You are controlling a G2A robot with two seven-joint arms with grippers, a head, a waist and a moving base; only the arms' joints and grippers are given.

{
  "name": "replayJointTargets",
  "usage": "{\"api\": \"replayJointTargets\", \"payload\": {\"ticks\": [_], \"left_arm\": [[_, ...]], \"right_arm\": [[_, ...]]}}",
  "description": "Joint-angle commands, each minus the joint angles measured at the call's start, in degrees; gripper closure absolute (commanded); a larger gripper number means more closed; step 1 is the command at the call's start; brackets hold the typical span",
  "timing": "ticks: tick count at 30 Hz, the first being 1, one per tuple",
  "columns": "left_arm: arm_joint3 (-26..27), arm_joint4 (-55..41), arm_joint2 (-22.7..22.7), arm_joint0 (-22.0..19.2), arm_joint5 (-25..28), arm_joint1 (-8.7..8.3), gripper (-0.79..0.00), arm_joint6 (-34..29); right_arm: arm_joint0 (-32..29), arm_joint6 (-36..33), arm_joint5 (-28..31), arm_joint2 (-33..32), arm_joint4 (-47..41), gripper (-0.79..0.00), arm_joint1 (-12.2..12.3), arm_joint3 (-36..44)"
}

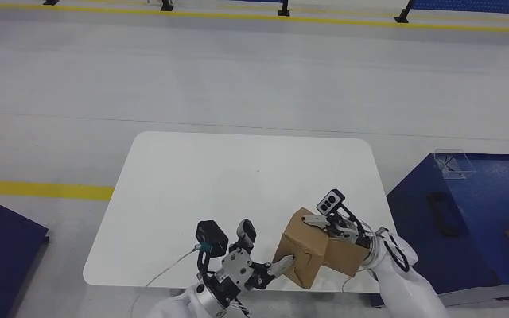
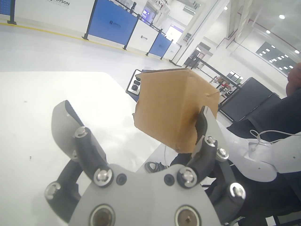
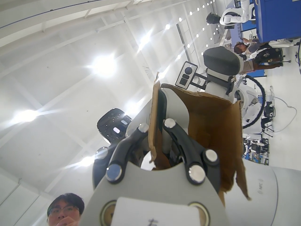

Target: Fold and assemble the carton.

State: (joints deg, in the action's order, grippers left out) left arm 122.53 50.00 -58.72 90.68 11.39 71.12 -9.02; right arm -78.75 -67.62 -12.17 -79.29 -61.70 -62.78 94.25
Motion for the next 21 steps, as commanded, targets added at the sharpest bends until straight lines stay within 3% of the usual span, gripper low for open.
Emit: {"api": "replayJointTargets", "payload": {"ticks": [1,14,21], "left_arm": [[-0.38,0.29,0.53,-0.57,-1.07,0.12,-0.785,-0.72],[-2.90,-0.30,2.71,-4.84,-7.54,1.10,-0.785,-3.31],[-1.91,-0.84,1.58,-4.45,-8.20,1.15,-0.785,-2.13]], "right_arm": [[0.09,0.04,0.07,0.20,0.08,0.000,-0.03,0.01],[0.49,0.03,0.02,1.09,0.48,0.000,-0.10,0.18],[1.07,1.32,-0.05,0.50,-0.74,0.000,-0.14,-0.73]]}}
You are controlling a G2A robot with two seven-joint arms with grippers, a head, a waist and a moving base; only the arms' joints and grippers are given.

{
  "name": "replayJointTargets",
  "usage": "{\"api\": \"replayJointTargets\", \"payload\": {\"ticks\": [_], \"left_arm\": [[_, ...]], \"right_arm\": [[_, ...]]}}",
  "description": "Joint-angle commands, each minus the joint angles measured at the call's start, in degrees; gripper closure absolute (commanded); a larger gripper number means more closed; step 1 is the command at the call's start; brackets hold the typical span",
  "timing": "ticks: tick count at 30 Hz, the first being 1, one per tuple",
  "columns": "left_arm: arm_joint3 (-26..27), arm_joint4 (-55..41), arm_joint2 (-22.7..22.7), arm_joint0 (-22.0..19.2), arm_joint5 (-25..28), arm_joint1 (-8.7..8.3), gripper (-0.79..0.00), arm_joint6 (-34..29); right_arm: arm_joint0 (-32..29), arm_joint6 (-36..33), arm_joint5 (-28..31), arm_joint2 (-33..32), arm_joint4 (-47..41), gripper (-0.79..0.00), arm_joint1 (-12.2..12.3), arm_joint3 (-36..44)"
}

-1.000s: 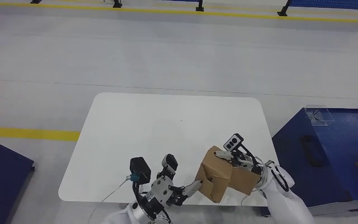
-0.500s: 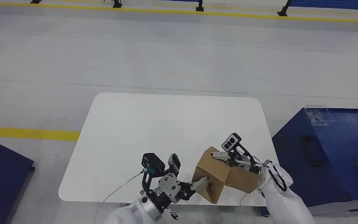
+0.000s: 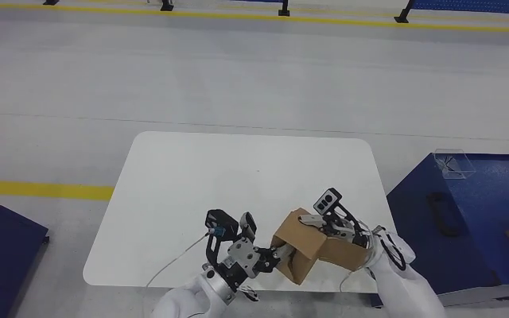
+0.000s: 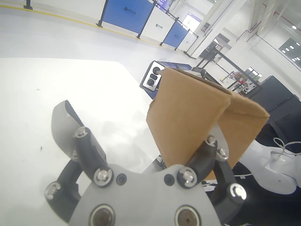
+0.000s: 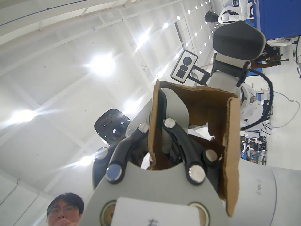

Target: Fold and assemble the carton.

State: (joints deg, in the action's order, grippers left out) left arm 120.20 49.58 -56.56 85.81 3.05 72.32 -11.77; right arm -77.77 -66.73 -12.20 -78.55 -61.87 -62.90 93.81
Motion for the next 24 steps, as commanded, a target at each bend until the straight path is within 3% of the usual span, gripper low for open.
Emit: {"api": "replayJointTargets", "payload": {"ticks": [1,10,17,20,24], "left_arm": [[0.88,-1.12,-1.35,0.99,0.36,-0.12,-0.785,1.39],[4.23,-8.00,-9.71,7.76,4.53,-1.10,-0.785,6.01],[4.53,-13.09,-13.56,10.25,11.38,-2.40,-0.785,-7.04],[4.36,-8.52,-12.46,10.67,13.70,-2.67,-0.785,-8.15],[4.04,-6.38,-9.98,10.52,12.99,-2.45,-0.785,-5.31]], "right_arm": [[0.22,0.89,-0.10,-0.44,-1.13,0.000,-0.04,-0.53],[0.64,2.54,-1.59,-1.19,-3.57,0.000,-0.11,-1.12],[0.33,3.80,-2.75,-0.95,-5.54,0.000,-0.24,-0.63],[0.07,6.18,-3.72,-1.13,-6.76,0.000,-0.31,0.86],[-0.88,6.77,-4.70,-0.10,-7.10,0.000,-0.43,2.21]]}}
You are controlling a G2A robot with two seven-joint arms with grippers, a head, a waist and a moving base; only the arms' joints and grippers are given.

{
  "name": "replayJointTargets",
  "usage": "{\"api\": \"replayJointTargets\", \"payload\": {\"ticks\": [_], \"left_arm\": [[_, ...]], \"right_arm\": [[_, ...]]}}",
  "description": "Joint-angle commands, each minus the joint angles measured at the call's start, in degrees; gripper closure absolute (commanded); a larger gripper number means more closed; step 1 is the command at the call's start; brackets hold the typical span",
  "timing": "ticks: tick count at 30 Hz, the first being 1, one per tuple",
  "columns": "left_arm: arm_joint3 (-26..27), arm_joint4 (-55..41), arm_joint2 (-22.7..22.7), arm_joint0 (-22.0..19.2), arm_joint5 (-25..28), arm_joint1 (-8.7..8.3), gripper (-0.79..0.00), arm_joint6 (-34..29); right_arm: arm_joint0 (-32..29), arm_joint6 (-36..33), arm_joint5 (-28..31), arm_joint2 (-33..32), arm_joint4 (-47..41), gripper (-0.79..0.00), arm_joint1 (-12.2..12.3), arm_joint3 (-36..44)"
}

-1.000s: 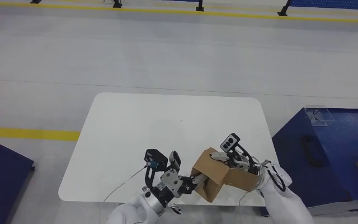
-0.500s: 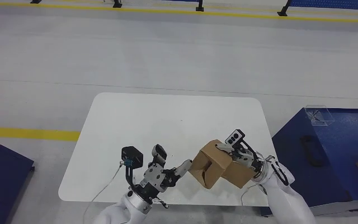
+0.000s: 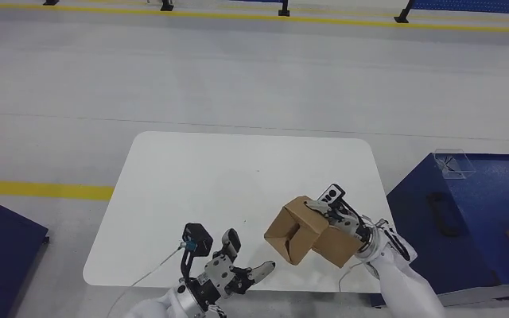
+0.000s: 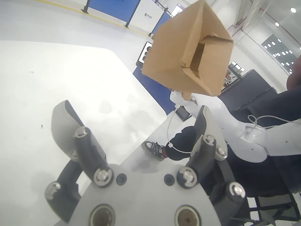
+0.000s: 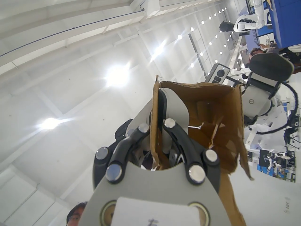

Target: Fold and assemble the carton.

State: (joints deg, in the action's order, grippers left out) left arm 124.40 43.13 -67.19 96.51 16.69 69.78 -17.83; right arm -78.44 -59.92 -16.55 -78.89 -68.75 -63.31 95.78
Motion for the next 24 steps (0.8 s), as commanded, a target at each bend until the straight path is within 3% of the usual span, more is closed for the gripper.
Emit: {"api": "replayJointTargets", "payload": {"ticks": [1,13,24], "left_arm": [[-0.32,0.51,1.07,-0.56,-1.24,0.17,-0.785,1.21],[-1.91,0.87,4.34,-3.23,-4.66,0.67,-0.785,2.87],[-7.14,-3.59,0.83,-4.83,-6.28,0.65,-0.785,4.83]], "right_arm": [[-0.39,-0.11,-0.63,0.40,-0.35,0.000,-0.04,0.45],[-1.66,-0.12,-0.95,0.04,0.03,0.000,0.02,0.87],[-0.95,2.57,1.34,-1.59,3.64,0.000,0.23,2.57]]}}
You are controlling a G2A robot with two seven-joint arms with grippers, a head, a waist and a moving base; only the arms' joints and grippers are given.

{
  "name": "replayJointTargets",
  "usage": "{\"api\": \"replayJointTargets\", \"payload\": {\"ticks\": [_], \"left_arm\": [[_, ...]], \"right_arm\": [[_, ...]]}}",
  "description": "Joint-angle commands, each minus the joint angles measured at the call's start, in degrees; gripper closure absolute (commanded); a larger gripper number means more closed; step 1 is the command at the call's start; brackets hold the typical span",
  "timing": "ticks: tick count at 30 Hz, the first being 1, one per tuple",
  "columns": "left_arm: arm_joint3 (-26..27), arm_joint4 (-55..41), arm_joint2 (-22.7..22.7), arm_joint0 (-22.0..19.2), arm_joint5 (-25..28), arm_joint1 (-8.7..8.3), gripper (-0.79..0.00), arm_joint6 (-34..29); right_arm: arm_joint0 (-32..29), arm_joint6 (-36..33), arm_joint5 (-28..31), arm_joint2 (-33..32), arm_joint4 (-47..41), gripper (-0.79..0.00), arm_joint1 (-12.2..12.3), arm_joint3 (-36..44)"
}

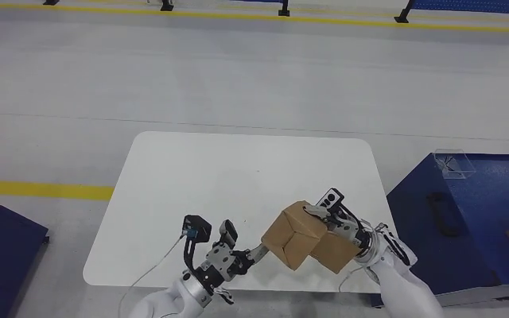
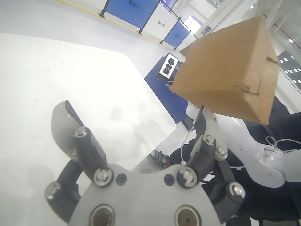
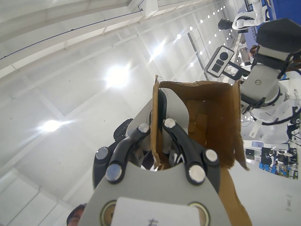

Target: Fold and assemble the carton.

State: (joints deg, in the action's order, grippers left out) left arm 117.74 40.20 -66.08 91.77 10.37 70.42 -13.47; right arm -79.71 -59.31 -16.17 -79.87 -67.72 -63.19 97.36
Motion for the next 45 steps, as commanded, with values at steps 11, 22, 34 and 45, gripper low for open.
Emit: {"api": "replayJointTargets", "payload": {"ticks": [11,22,34,45], "left_arm": [[-0.47,-0.66,-0.28,-0.08,0.04,0.02,-0.785,0.47],[-0.47,-0.66,-0.28,-0.08,0.04,0.02,-0.785,0.47],[-0.47,-0.66,-0.28,-0.08,0.04,0.02,-0.785,0.47],[-0.47,-0.66,-0.28,-0.08,0.04,0.02,-0.785,0.47]], "right_arm": [[7.54,23.48,-10.37,-7.71,32.11,0.000,2.37,9.40],[11.29,43.00,-41.83,-0.67,33.93,0.000,2.82,7.51],[11.07,51.12,-41.83,0.77,24.85,0.000,2.56,4.51],[11.07,51.12,-41.83,0.77,24.85,0.000,2.56,4.51]]}}
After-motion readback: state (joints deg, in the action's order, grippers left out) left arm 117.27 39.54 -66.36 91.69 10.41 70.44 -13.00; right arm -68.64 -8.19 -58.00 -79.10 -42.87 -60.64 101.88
